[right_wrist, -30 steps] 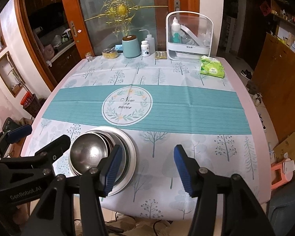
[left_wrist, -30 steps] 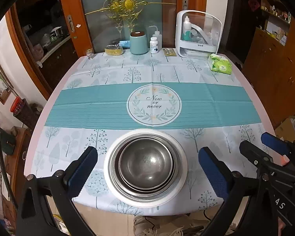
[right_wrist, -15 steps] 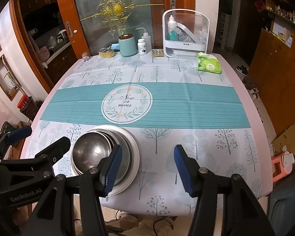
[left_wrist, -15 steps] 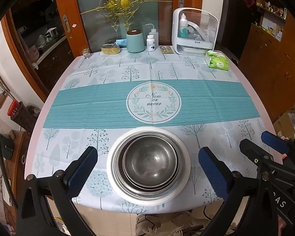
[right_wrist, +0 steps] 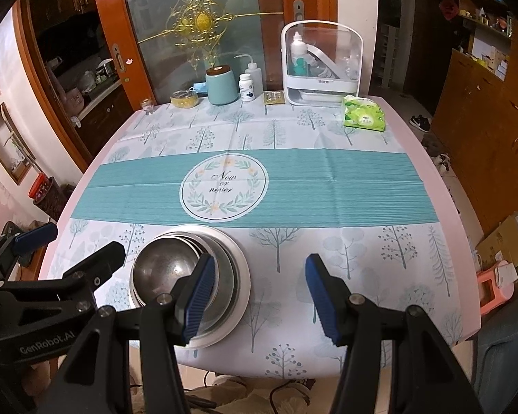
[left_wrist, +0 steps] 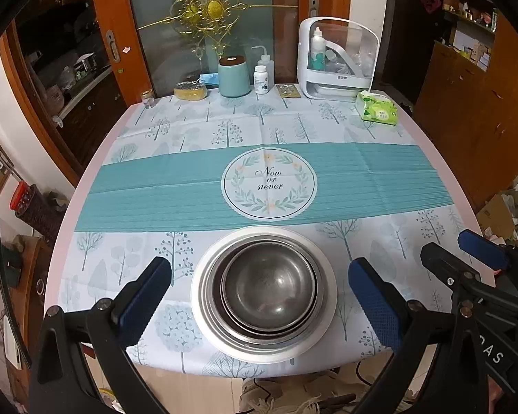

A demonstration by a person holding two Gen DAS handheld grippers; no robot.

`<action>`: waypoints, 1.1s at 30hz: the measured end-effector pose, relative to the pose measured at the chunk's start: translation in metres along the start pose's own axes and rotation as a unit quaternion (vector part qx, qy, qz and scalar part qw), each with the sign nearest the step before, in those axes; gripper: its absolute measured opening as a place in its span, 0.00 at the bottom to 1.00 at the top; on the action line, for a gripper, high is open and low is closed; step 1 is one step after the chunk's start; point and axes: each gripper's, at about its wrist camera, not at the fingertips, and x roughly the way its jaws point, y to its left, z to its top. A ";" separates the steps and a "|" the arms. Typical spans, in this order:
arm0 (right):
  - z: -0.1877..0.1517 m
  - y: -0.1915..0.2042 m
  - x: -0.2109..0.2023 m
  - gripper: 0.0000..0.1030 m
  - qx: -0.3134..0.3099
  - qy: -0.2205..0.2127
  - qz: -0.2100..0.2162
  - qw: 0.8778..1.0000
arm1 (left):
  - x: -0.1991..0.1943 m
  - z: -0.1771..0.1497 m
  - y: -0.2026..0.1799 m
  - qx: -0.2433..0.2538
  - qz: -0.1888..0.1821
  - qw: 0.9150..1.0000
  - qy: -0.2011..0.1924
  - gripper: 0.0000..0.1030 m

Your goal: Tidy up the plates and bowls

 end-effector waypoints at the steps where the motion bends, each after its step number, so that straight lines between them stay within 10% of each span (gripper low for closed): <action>1: 0.000 0.001 0.000 0.54 0.001 -0.001 -0.001 1.000 | 0.000 0.000 0.001 0.000 0.000 1.000 -0.001 0.99; 33: 0.010 0.015 0.015 0.54 0.004 0.005 -0.011 1.000 | 0.019 0.014 0.018 -0.003 -0.010 1.000 0.008 0.99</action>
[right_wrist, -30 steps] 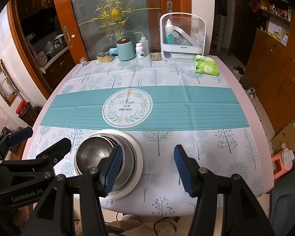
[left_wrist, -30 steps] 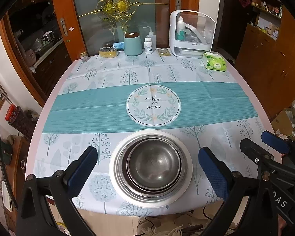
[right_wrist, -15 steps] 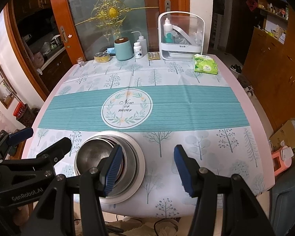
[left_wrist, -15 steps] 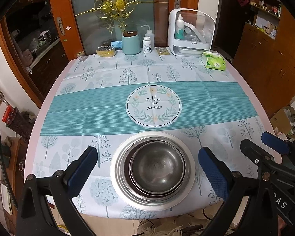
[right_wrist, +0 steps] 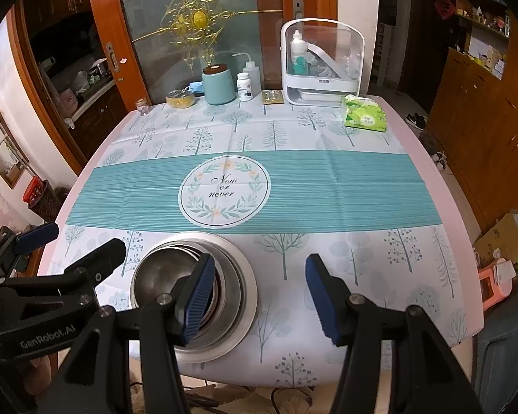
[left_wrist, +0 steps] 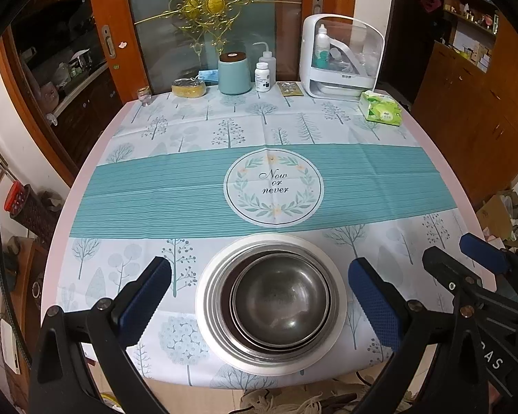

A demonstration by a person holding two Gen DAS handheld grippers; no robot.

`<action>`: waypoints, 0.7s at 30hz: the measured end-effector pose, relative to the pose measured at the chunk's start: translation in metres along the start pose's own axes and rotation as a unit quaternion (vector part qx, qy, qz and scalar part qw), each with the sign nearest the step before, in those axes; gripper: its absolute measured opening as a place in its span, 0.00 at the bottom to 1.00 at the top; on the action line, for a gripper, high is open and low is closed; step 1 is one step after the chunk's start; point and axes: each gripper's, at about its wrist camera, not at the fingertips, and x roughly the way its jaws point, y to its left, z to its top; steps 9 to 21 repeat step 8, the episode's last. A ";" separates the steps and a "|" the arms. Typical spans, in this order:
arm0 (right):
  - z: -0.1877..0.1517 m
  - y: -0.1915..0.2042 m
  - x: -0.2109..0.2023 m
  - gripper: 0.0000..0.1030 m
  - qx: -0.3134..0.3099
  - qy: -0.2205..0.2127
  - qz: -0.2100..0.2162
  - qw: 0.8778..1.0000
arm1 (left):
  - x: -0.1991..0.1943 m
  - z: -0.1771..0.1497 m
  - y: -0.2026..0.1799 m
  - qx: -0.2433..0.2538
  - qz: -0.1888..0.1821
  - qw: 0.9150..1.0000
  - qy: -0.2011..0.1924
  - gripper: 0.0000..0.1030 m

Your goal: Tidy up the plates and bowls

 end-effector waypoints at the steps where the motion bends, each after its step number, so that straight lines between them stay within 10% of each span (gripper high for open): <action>1: 0.001 0.000 0.001 0.54 0.000 0.000 0.000 1.000 | 0.001 0.001 0.000 -0.001 0.000 1.000 0.001 0.99; 21: 0.003 0.001 0.002 0.54 0.000 0.001 0.000 1.000 | 0.005 0.003 0.000 -0.002 0.001 1.000 0.006 0.99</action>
